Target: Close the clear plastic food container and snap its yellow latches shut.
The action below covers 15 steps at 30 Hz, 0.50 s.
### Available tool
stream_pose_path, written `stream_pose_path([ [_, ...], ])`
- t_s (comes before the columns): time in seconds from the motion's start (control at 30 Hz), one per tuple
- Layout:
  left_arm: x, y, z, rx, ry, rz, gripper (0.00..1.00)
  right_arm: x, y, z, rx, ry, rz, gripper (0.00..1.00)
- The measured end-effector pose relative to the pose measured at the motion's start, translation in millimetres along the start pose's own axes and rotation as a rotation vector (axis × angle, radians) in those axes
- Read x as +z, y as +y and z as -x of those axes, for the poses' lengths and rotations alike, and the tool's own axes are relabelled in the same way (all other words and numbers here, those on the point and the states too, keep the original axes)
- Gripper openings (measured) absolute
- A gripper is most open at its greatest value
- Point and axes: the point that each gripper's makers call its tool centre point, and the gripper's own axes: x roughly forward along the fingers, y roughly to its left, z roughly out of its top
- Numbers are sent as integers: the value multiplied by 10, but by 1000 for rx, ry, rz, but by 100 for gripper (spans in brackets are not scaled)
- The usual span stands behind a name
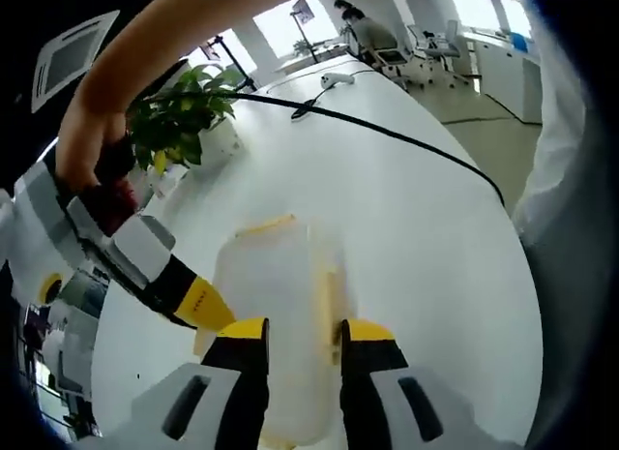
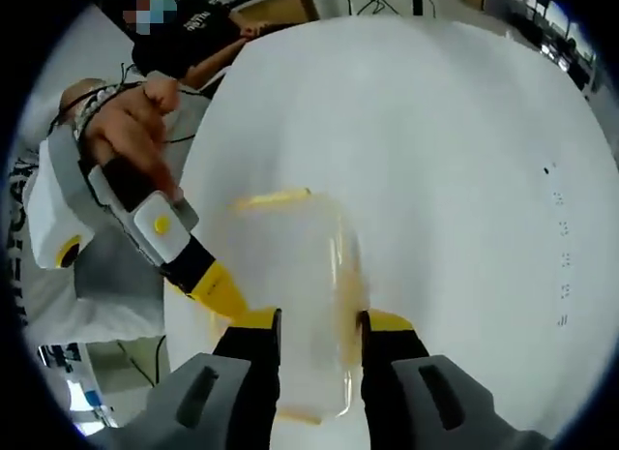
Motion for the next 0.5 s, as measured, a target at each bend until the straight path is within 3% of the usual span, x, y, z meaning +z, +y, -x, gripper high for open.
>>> stream_pose_path([
  [0.3, 10, -25, 2, 56, 3, -42, 15, 10, 10, -12, -5, 61, 12, 28],
  [0.33, -30, 95, 31, 133, 28, -42, 14, 11, 13, -10, -3, 70, 11, 28],
  [0.37, -28, -18, 20, 85, 13, 3, 13, 2, 4, -9, -7, 81, 24, 28],
  [0.4, -14, 8, 25, 96, 12, -41, 13, 5, 2, -11, -5, 86, 21, 28],
  [0.5, 5, 9, 12, 93, 1, -21, 14, -10, 30, -9, -2, 93, 32, 28],
])
